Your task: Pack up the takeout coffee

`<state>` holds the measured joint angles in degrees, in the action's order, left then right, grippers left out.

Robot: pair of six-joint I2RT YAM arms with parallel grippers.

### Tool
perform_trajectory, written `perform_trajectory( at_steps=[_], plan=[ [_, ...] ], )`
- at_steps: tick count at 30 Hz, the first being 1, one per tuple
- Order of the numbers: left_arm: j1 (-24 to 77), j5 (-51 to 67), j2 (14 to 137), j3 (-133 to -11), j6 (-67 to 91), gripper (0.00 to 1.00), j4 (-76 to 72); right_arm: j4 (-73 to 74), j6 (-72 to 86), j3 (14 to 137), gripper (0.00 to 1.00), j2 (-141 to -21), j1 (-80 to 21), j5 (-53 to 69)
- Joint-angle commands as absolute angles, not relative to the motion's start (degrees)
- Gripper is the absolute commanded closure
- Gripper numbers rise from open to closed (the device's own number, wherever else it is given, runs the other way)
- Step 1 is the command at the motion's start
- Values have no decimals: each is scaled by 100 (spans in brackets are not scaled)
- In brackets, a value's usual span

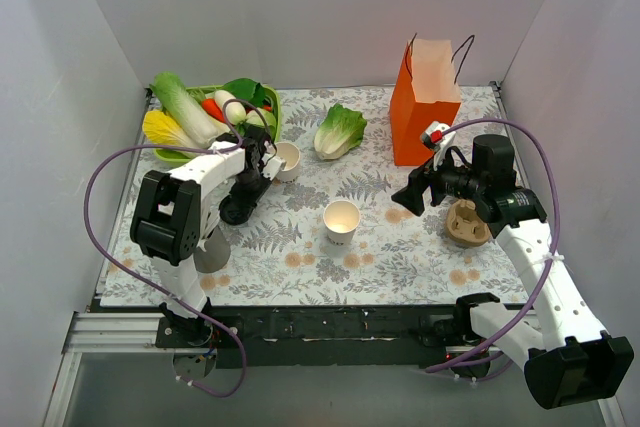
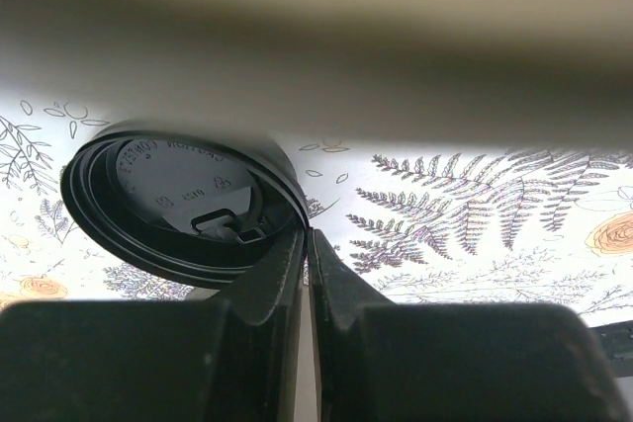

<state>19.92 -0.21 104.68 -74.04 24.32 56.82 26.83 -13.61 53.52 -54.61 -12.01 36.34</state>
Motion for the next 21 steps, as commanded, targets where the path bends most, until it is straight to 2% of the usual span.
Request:
perform_trajectory(
  at_steps=[1,2,17,21],
  plan=[
    [1951,-9,10380,-7638,2408,97,5757,2540,-1283,5282,9,-5361,-1187,3647],
    [1934,-9,10362,-7655,2408,100,5774,2540,-1275,5291,9,-5361,-1195,3647],
    [1942,-9,9721,-8647,2478,100,6626,2531,-1283,5344,9,-5440,-1195,3752],
    [1951,674,9580,-8998,2487,100,7100,2558,-1441,5440,9,-5537,-1195,3937]
  ],
)
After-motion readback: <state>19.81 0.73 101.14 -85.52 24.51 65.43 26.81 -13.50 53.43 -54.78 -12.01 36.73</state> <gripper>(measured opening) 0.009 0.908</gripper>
